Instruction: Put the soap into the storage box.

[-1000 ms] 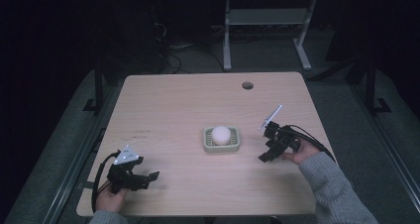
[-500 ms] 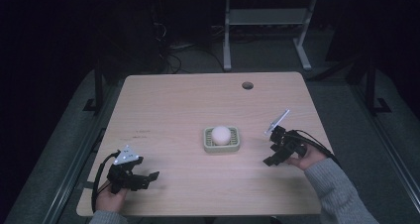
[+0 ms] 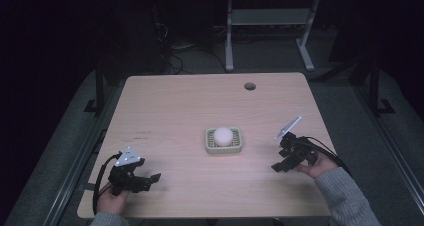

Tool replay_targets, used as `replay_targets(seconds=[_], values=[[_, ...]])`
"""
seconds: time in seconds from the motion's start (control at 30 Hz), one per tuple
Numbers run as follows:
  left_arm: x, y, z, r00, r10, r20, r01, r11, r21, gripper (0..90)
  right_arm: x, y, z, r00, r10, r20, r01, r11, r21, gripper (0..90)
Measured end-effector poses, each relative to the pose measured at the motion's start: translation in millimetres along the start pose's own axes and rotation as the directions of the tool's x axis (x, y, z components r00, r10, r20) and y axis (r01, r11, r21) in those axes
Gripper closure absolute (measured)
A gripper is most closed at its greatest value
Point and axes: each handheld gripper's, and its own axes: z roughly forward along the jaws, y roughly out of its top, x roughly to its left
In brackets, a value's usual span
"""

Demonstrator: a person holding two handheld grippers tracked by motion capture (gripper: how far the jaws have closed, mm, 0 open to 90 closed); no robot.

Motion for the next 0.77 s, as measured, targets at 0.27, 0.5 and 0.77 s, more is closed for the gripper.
replay_targets(seconds=[0.27,0.5,0.77], values=[[0.0,-0.1,-0.1,1.0,0.001,-0.001,-0.001,1.0,0.001,15.2,3.0,-10.8,0.0,0.9999,0.012,0.006,-0.012,1.0,-0.01,32.8],[-0.1,-0.1,-0.1,1.0,0.001,0.0,-0.001,1.0,0.001,15.3,7.1,-20.8,-1.2,0.9998,0.017,0.015,-0.016,0.999,-0.029,32.8],[0.1,-0.1,0.4,1.0,0.001,-0.001,-0.001,1.0,-0.002,15.3,13.3,-30.7,-1.2,0.9993,0.023,0.029,-0.022,0.998,-0.052,31.8]])
